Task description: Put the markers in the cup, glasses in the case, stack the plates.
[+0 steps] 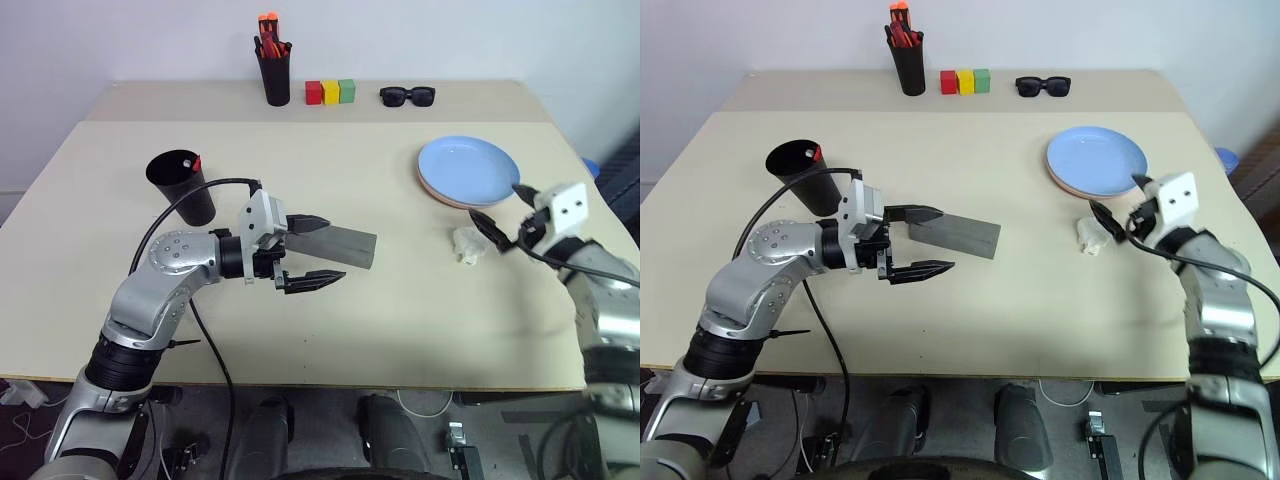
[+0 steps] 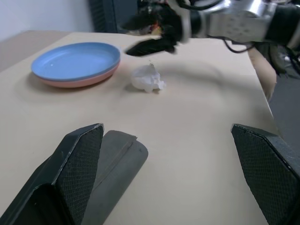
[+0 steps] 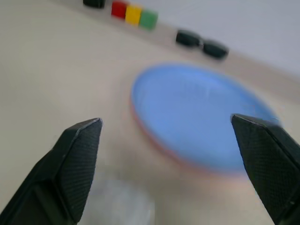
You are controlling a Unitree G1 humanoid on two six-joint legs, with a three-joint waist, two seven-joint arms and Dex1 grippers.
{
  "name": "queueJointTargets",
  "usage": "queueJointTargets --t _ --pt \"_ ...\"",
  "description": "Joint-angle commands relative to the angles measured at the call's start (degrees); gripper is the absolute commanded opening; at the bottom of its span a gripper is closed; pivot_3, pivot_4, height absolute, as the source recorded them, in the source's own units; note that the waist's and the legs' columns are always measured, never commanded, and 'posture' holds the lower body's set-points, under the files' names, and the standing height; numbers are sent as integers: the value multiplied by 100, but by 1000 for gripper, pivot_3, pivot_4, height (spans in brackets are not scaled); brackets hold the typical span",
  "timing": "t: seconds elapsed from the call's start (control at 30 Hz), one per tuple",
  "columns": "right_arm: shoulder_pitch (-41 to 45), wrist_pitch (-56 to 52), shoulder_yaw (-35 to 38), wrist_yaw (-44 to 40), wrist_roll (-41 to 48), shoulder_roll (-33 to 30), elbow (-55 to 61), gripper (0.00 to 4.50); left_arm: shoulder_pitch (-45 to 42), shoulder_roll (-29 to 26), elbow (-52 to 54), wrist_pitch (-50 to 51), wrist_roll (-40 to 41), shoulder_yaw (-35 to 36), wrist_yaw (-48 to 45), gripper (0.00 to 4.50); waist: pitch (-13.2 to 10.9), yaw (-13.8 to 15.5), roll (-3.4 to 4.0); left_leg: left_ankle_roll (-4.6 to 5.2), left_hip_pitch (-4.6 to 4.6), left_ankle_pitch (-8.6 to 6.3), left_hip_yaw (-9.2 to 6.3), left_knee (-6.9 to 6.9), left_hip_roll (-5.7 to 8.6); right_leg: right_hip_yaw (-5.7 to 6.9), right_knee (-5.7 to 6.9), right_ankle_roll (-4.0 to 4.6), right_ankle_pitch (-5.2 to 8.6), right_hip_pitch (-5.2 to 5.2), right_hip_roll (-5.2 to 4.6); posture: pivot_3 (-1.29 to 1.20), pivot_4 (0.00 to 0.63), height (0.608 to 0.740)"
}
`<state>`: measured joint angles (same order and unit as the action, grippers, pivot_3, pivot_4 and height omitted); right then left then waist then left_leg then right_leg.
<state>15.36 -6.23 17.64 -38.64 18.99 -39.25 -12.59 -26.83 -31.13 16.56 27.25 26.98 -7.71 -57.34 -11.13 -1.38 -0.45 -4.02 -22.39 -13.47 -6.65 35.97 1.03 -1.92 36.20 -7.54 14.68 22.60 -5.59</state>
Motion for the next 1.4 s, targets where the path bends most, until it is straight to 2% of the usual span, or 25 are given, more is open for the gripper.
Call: queueJointTargets --t 0.03,0.1,0.2,0.53,0.63,0.77,0.83,0.97,1.07,1.2,1.4 --pt "-390 -577 174 105 274 12 797 4482 -114 12 -24 -150 46 61 -97 4500 0 -22 0 0 2 0 0 0 0 -1 2 1 0 -1 0 0 150 740" --pt "-714 -1043 34 42 426 153 958 4482 -153 -10 -98 -173 39 61 -160 4500 3 -4 -3 0 2 0 1 1 0 -1 2 4 1 -2 0 0 150 740" --pt "-782 -1187 -160 15 366 328 814 4482 -134 -60 -82 -117 78 75 -241 4500 2 -1 -2 1 1 -1 1 1 0 -2 -3 3 1 -4 1 0 150 740" --pt "-114 -248 -638 119 -334 767 -796 4482 30 -245 195 13 94 140 -193 4500 4 -6 -10 1 5 -1 6 4 0 -6 -3 4 0 -5 1 0 150 740" --pt "65 -92 -645 154 -343 846 -937 3768 112 -285 310 60 110 187 -121 4500 5 -11 -11 1 5 0 6 4 0 -6 -3 3 -1 -7 1 0 150 740" --pt "149 -49 -615 186 -313 886 -746 1711 193 -322 414 109 125 237 -35 4500 5 3 -11 1 6 -1 5 3 0 -6 -3 2 -1 -6 1 0 150 740" --pt "201 -42 -588 217 -310 866 -588 847 209 -321 447 128 136 247 5 4500 5 5 -11 1 6 -1 5 3 0 -6 -3 2 -1 -6 1 0 150 740" --pt "477 -5 -535 310 -292 843 -392 847 198 -301 459 130 152 240 93 4500 3 3 -8 1 5 -1 5 1 0 -6 -2 2 -1 -3 1 0 150 740" --pt "1277 90 -588 363 -357 810 -719 847 124 -221 411 115 138 215 206 4500 -2 -50 -1 1 1 0 6 0 0 -7 -2 2 -1 2 1 0 150 740" --pt "2339 745 -724 433 -738 786 -2099 847 57 -139 337 62 35 158 357 4500 -3 -116 -3 0 1 0 5 -3 0 -6 -1 1 -3 4 1 0 150 740" --pt "3794 1987 -938 895 -1430 790 -4887 847 25 -24 336 55 -158 146 738 4500 -6 -104 -6 0 -6 0 4 -18 1 -6 -12 -3 -2 10 1 0 150 740"
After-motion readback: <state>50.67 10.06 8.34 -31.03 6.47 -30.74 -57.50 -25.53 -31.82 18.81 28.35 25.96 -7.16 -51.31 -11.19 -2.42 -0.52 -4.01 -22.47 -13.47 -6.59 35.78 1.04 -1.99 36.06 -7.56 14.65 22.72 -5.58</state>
